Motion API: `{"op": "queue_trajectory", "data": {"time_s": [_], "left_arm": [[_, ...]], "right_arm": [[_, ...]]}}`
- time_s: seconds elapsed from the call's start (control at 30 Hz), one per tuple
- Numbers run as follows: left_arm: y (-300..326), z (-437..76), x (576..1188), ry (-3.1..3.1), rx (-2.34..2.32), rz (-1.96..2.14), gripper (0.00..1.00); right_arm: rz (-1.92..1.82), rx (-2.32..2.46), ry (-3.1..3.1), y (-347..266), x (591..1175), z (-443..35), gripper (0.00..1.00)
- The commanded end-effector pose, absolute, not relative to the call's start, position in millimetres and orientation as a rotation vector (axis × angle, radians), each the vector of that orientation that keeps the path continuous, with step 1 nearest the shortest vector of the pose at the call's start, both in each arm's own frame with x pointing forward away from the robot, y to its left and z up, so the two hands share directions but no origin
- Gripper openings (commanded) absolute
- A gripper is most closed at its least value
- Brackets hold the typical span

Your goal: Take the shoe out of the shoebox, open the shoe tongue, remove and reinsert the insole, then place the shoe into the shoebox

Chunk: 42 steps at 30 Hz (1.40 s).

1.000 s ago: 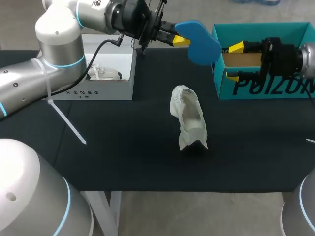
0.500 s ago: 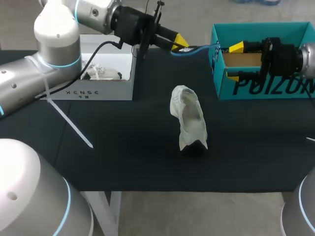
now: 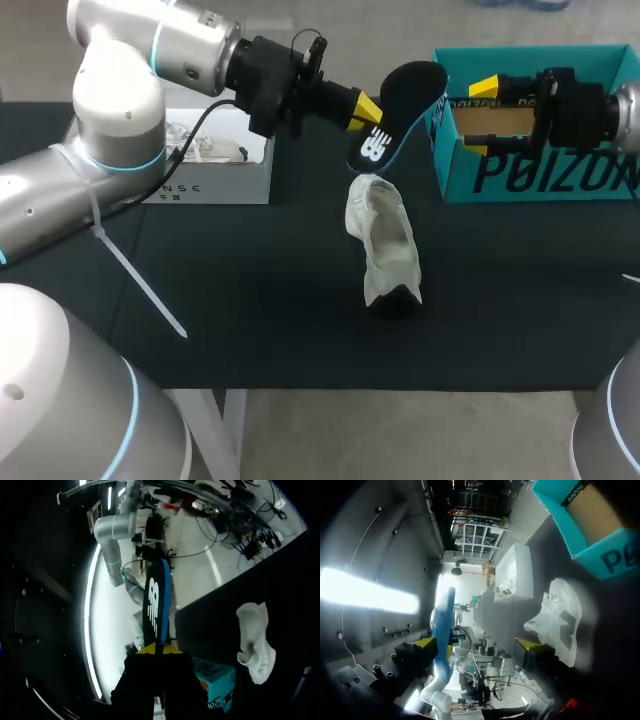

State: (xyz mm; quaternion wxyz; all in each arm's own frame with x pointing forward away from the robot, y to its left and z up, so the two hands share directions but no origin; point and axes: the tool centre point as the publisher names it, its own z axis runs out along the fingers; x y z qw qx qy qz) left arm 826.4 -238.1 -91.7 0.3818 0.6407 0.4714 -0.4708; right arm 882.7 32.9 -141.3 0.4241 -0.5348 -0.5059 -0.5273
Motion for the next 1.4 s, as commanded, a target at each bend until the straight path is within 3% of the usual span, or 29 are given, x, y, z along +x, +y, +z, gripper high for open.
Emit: {"op": "queue_trajectory", "data": {"time_s": [0.03,0.53,0.73,1.27,1.3,1.37,1.4], "left_arm": [[-236.3,-107.5,826.0,0.628,1.747,-0.279,0.00],[-254.3,-109.9,818.8,1.141,1.635,-0.345,0.00],[-250.5,-115.0,819.8,1.375,1.515,-0.553,0.00],[-270.9,-129.6,813.8,1.445,1.503,-0.754,0.00],[-272.6,-130.7,814.0,1.456,1.501,-0.769,0.00],[-280.0,-131.9,813.9,1.445,1.490,-0.776,0.00],[-283.1,-132.7,813.6,1.429,1.503,-0.765,0.00]], "right_arm": [[-1.330,-1.376,-1.278,35.7,880.3,-133.6,1.00],[-1.357,-1.353,-1.291,50.9,896.7,-135.8,1.00],[-1.372,-1.351,-1.291,50.7,895.4,-135.4,1.00],[-1.360,-1.345,-1.293,57.6,897.6,-134.1,1.00],[-1.357,-1.339,-1.297,59.1,898.2,-134.0,0.95],[-1.349,-1.330,-1.305,64.9,899.7,-133.4,0.64],[-1.344,-1.326,-1.308,67.2,899.8,-133.1,0.53]]}}
